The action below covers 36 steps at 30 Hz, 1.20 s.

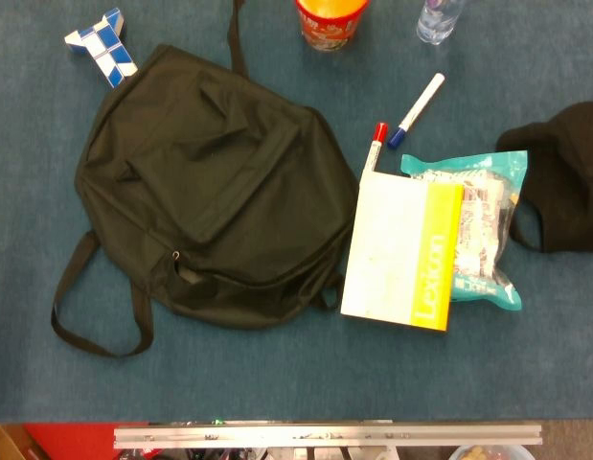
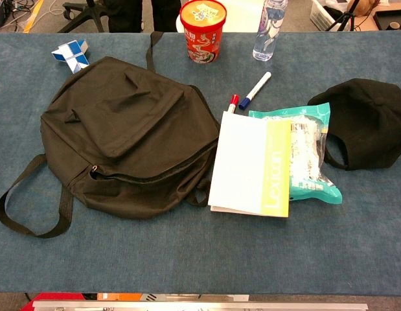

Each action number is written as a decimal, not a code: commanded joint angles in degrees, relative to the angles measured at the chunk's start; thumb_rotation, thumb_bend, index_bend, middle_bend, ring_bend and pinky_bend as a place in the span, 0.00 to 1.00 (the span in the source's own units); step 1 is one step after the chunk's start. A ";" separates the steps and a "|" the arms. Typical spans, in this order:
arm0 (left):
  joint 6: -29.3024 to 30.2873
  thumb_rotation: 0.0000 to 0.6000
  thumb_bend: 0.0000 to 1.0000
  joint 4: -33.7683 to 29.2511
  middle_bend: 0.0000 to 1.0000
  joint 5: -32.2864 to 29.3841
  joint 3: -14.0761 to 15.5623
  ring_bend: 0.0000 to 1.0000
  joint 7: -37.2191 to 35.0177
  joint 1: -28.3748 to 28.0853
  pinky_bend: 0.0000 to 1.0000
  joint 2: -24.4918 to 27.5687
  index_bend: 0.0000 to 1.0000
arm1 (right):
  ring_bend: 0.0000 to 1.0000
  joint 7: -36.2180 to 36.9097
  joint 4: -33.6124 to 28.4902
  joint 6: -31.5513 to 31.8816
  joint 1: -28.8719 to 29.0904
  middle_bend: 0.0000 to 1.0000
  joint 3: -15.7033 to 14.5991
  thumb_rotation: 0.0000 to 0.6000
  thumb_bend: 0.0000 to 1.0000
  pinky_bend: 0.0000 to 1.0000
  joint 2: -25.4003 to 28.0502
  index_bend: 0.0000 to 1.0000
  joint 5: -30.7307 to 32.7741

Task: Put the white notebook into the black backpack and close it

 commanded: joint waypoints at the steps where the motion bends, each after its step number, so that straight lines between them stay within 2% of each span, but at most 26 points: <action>1: 0.01 1.00 0.20 -0.07 0.24 0.11 0.01 0.25 -0.04 -0.02 0.23 0.02 0.24 | 0.13 0.44 -0.37 0.43 0.43 0.27 -0.21 1.00 0.03 0.17 -0.48 0.19 -1.74; 5: -0.11 1.00 0.20 -0.35 0.24 0.44 0.11 0.25 0.14 -0.11 0.23 0.09 0.24 | 0.13 -0.58 -2.18 -0.54 2.33 0.27 -1.17 1.00 0.03 0.17 -1.55 0.19 -6.50; 12: 0.36 1.00 0.20 -0.30 0.24 0.49 0.49 0.25 -0.61 0.47 0.23 0.48 0.24 | 0.13 -4.85 -6.37 -8.57 7.63 0.27 -2.60 1.00 0.03 0.17 -5.06 0.19 -12.67; 24: 1.13 1.00 0.20 0.93 0.24 -0.33 0.67 0.25 -2.59 1.53 0.23 1.04 0.24 | 0.13 -11.58 -6.40 -18.88 13.65 0.27 -2.00 1.00 0.03 0.17 -15.04 0.19 -14.55; 36: 1.03 1.00 0.20 2.17 0.24 -0.92 0.75 0.25 -3.92 2.01 0.23 1.02 0.24 | 0.13 -14.41 -1.87 -21.25 16.07 0.27 -2.78 1.00 0.03 0.17 -22.45 0.20 -15.10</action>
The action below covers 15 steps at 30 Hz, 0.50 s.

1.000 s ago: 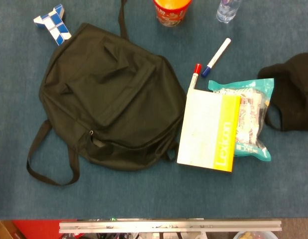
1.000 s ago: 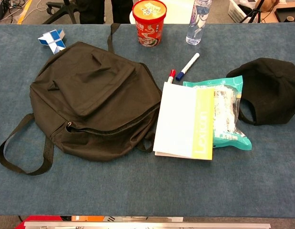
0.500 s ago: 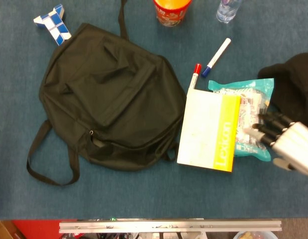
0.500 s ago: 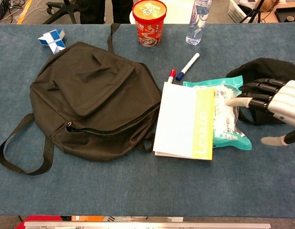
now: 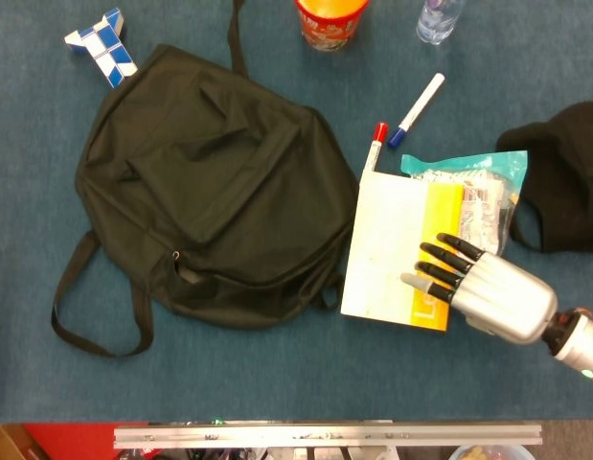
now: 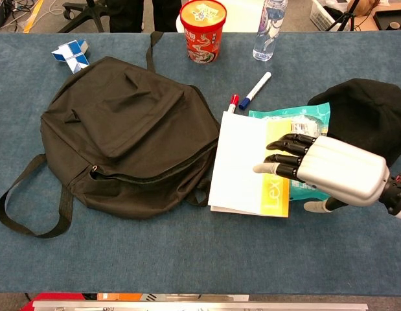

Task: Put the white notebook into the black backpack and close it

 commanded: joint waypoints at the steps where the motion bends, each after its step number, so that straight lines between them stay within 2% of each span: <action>1: -0.04 1.00 0.20 0.14 0.24 -0.02 -0.01 0.25 -0.25 0.03 0.23 -0.01 0.24 | 0.13 -0.65 1.21 -0.46 0.50 0.27 -0.28 1.00 0.03 0.17 -1.72 0.20 0.06; 15: -0.66 1.00 0.20 1.57 0.24 -0.51 0.02 0.25 -2.01 0.15 0.23 -0.28 0.24 | 0.13 -3.18 9.58 2.77 0.94 0.28 -0.15 1.00 0.08 0.17 -9.10 0.27 0.12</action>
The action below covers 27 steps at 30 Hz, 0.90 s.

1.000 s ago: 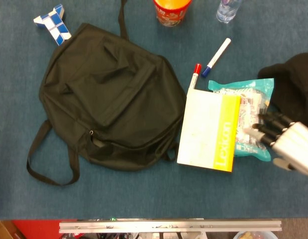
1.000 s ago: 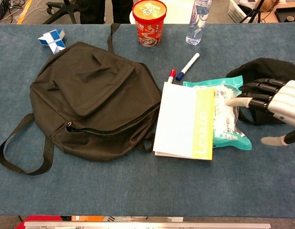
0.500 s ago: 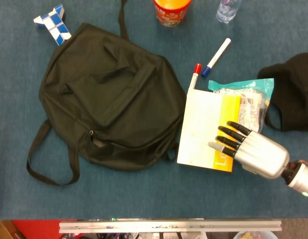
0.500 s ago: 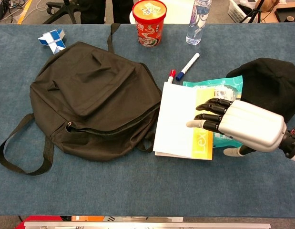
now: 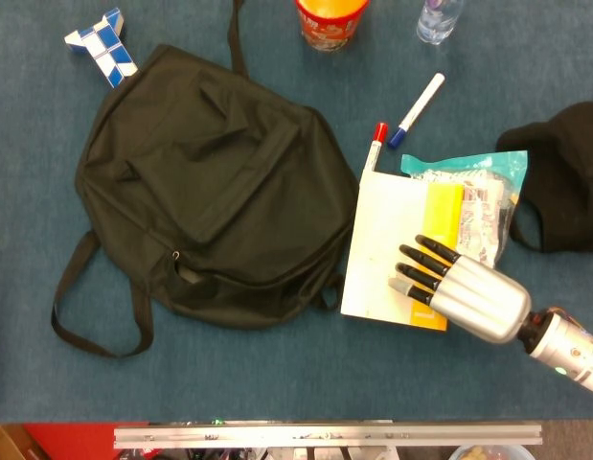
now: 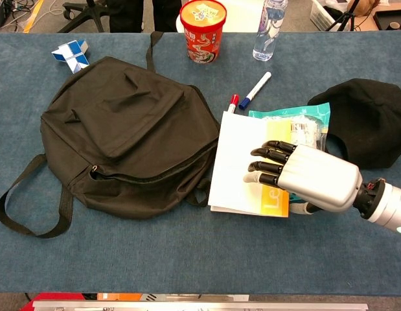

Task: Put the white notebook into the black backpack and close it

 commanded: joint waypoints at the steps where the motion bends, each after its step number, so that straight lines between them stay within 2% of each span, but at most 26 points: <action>1: -0.05 1.00 0.20 0.13 0.24 -0.04 -0.02 0.25 -0.14 0.00 0.23 -0.04 0.24 | 0.13 0.02 1.90 0.85 0.21 0.28 0.14 1.00 0.08 0.17 -1.56 0.27 0.26; 3: -0.13 1.00 0.20 0.18 0.24 -0.06 -0.05 0.25 -0.34 -0.03 0.23 -0.02 0.24 | 0.13 0.43 3.29 1.38 0.42 0.29 0.22 1.00 0.08 0.17 -2.74 0.29 0.39; 13: -0.29 1.00 0.20 0.67 0.24 -0.31 -0.02 0.25 -1.72 0.13 0.23 0.33 0.24 | 0.17 2.43 7.64 2.61 1.80 0.32 0.79 1.00 0.28 0.19 -7.14 0.37 1.78; 18: -0.27 1.00 0.20 1.02 0.24 -0.58 -0.09 0.25 -2.44 0.27 0.23 0.49 0.24 | 0.24 3.30 9.43 4.62 2.25 0.39 1.17 1.00 0.34 0.29 -8.43 0.49 2.04; 23: -0.59 1.00 0.20 1.20 0.24 -0.09 -0.17 0.25 -2.49 -0.13 0.23 0.68 0.24 | 0.37 5.39 13.02 8.51 2.66 0.49 2.49 1.00 0.40 0.45 -10.32 0.61 2.38; 27: -1.15 1.00 0.20 1.11 0.24 0.90 -0.34 0.25 -1.71 -1.02 0.23 1.36 0.24 | 0.44 6.63 15.35 10.26 3.56 0.54 3.48 1.00 0.43 0.54 -10.60 0.70 2.79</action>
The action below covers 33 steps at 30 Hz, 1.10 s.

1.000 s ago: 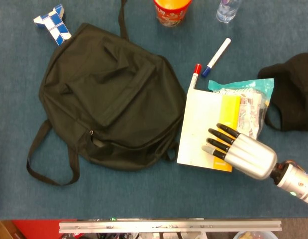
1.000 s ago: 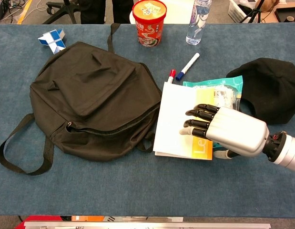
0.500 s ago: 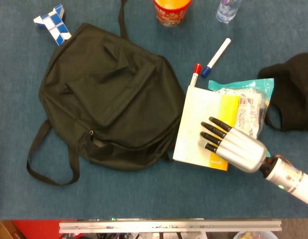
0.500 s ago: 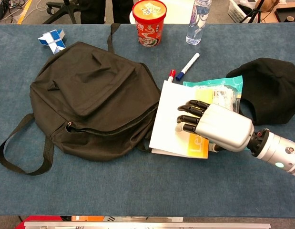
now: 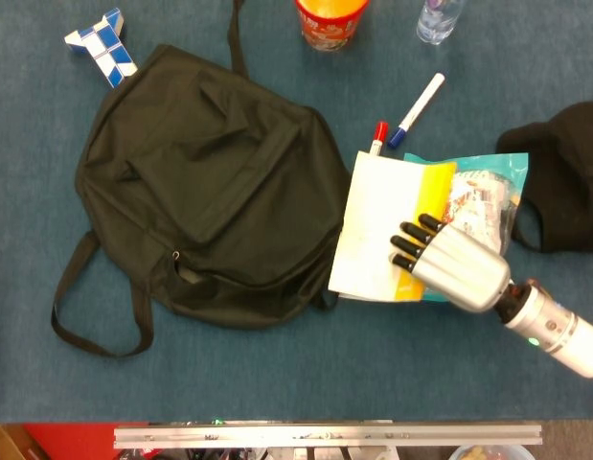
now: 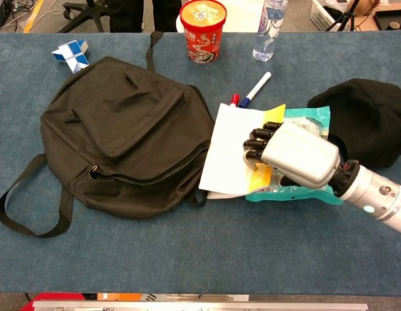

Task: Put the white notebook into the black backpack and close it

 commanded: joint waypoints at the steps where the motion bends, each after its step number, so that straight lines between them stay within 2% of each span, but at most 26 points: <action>1: -0.34 1.00 0.20 -0.17 0.24 0.56 -0.25 0.25 0.41 -0.64 0.23 0.41 0.24 | 0.46 1.10 1.58 1.40 0.79 0.56 1.04 1.00 0.45 0.57 -0.37 0.72 0.55; 5: -1.39 1.00 0.20 -0.47 0.24 1.57 -0.56 0.25 0.99 -1.99 0.23 0.83 0.24 | 0.47 1.84 2.17 2.88 1.40 0.59 2.34 1.00 0.50 0.61 -0.13 0.79 1.74; 11: -4.39 1.00 0.20 -1.33 0.24 3.09 -0.58 0.25 2.04 -4.54 0.23 1.76 0.24 | 0.50 1.71 2.16 5.06 2.24 0.65 4.93 1.00 0.51 0.61 1.06 0.85 3.78; 23: -11.31 1.00 0.20 -3.30 0.24 7.85 -0.24 0.26 2.89 -10.96 0.23 2.86 0.25 | 0.52 0.70 -2.39 9.24 4.41 0.66 9.13 1.00 0.51 0.63 7.94 0.86 5.46; 33: -18.40 1.00 0.20 -5.75 0.24 14.38 1.68 0.26 0.02 -17.60 0.23 2.17 0.25 | 0.52 -0.73 -8.42 11.47 4.26 0.66 12.59 1.00 0.51 0.63 15.89 0.87 8.38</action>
